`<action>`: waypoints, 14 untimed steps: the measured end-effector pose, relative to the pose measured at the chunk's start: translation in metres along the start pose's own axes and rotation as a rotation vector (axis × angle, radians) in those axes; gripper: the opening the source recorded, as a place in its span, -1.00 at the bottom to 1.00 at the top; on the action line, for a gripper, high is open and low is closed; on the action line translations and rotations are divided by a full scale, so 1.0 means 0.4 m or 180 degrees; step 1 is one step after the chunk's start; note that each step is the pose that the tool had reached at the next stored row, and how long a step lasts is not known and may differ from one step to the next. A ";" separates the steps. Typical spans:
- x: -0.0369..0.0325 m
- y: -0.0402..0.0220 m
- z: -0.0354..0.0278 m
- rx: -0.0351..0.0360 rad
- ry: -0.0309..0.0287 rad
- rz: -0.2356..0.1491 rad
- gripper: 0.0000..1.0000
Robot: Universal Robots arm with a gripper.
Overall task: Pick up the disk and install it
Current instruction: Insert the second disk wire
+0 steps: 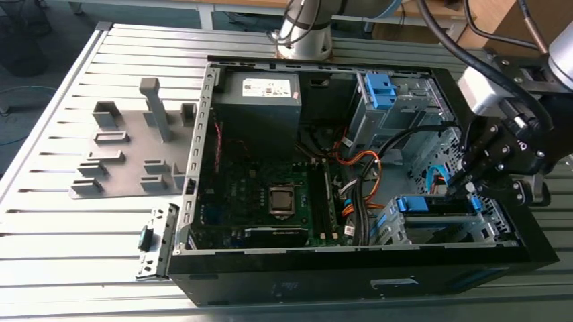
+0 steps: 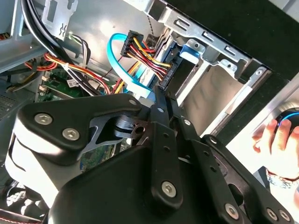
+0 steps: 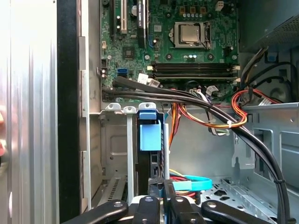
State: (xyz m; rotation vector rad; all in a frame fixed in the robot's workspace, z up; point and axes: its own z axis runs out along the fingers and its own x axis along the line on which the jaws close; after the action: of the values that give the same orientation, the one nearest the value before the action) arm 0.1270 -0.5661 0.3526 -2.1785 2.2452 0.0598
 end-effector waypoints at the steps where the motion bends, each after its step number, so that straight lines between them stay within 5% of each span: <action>1: 0.000 0.001 0.003 0.0000 0.0000 0.0000 -0.69; 11: 0.002 0.004 0.024 -0.0001 -0.0019 0.0000 -0.69; 13: 0.002 0.004 0.025 -0.0002 -0.0070 -0.0001 -0.69; 14: 0.002 0.004 0.025 -0.0004 -0.0115 -0.0002 -0.69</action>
State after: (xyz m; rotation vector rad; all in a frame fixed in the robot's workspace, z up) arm 0.1253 -0.5665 0.3425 -2.1606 2.2262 0.0995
